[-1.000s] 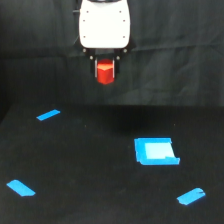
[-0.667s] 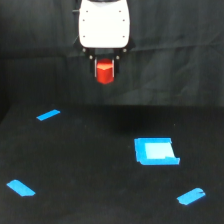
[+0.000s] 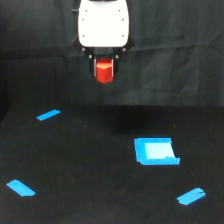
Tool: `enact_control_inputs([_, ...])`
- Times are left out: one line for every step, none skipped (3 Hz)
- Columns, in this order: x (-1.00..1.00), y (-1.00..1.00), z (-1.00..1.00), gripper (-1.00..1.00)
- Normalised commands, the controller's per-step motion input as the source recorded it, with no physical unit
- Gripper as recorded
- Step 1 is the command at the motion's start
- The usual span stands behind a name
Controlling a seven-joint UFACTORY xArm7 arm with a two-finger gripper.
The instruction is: Pick up the red object from the table
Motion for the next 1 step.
enact_control_inputs([-0.01,0.07,0.00,-0.98])
